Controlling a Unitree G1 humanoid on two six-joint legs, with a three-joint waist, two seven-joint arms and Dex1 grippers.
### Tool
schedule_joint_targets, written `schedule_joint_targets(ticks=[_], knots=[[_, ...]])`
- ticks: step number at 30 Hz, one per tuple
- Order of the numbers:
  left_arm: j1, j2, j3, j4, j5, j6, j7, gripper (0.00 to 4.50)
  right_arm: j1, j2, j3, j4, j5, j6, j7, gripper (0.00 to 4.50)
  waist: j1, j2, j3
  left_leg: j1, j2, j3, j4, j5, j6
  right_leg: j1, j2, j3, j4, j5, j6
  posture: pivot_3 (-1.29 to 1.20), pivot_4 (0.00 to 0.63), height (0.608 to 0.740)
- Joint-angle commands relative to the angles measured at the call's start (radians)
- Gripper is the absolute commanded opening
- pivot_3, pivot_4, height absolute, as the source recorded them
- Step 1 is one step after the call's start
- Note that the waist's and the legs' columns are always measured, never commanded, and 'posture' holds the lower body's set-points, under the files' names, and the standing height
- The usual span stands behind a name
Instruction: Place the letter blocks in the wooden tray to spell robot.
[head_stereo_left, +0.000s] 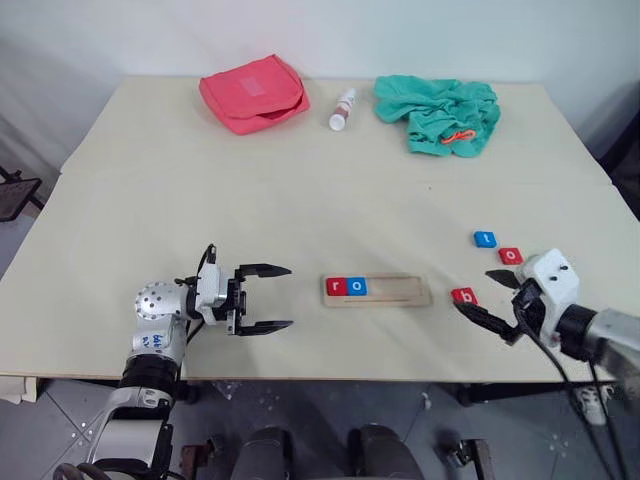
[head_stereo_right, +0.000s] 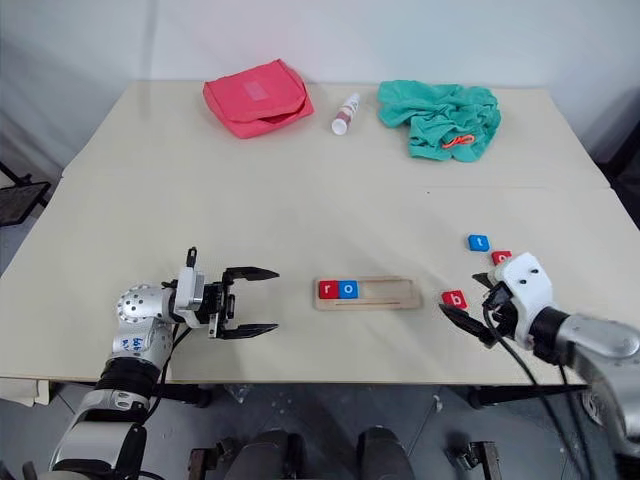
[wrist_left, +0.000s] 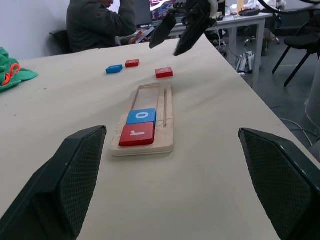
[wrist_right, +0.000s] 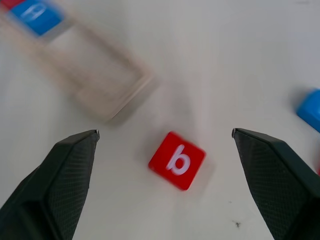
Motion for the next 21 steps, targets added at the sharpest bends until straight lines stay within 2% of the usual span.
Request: schedule_joint_targets(ticks=[1, 5, 9, 16, 18, 21], knots=[[-0.012, -0.007, 0.004, -0.006, -0.010, -0.016, 0.001, 4.50, -0.055, -0.061, 0.065, 0.105, -0.049, -0.123, 0.159, 4.47, 0.001, 0.000, 0.000, 0.000, 0.000, 0.000, 0.000, 0.000, 0.000, 0.000, 0.000, 0.000, 0.000, 0.000, 0.000, 0.00, 0.150, 0.740], [0.001, -0.011, 0.003, -0.022, -0.011, -0.020, 0.003, 4.50, -0.257, -0.111, 0.237, 0.368, -0.196, -0.337, 0.351, 4.47, 0.000, 0.000, 0.000, 0.000, 0.000, 0.000, 0.001, 0.000, 0.000, 0.000, -0.001, -0.001, -0.001, 0.000, 0.001, 0.00, 0.150, 0.740], [0.019, -0.003, 0.006, -0.040, -0.017, -0.020, -0.002, 4.50, -0.403, -0.102, 0.363, 0.573, -0.315, -0.501, 0.463, 4.47, -0.001, 0.000, 0.000, 0.000, 0.000, -0.001, 0.001, 0.000, 0.001, 0.001, -0.002, -0.002, -0.001, 0.001, 0.001, 0.00, 0.150, 0.740], [0.047, 0.005, 0.011, -0.074, -0.017, -0.013, 0.015, 4.50, -0.536, -0.035, 0.439, 0.756, -0.384, -0.597, 0.542, 4.47, -0.001, 0.000, 0.000, 0.000, 0.000, -0.001, 0.002, 0.000, 0.001, 0.001, -0.002, -0.004, -0.001, 0.001, 0.001, 0.00, 0.150, 0.740], [0.051, 0.007, 0.011, -0.079, -0.016, -0.013, 0.018, 4.50, -0.549, -0.028, 0.447, 0.781, -0.401, -0.617, 0.557, 4.08, -0.002, 0.000, 0.000, 0.000, 0.000, -0.002, 0.002, 0.000, 0.001, 0.001, -0.002, -0.004, -0.001, 0.001, 0.001, 0.00, 0.150, 0.740], [0.054, 0.008, 0.012, -0.083, -0.015, -0.013, 0.026, 4.50, -0.569, -0.010, 0.446, 0.807, -0.410, -0.621, 0.559, 3.21, -0.002, 0.000, 0.000, 0.001, 0.000, -0.002, 0.002, 0.000, 0.001, 0.002, -0.002, -0.004, -0.001, 0.001, 0.001, 0.00, 0.150, 0.740]])
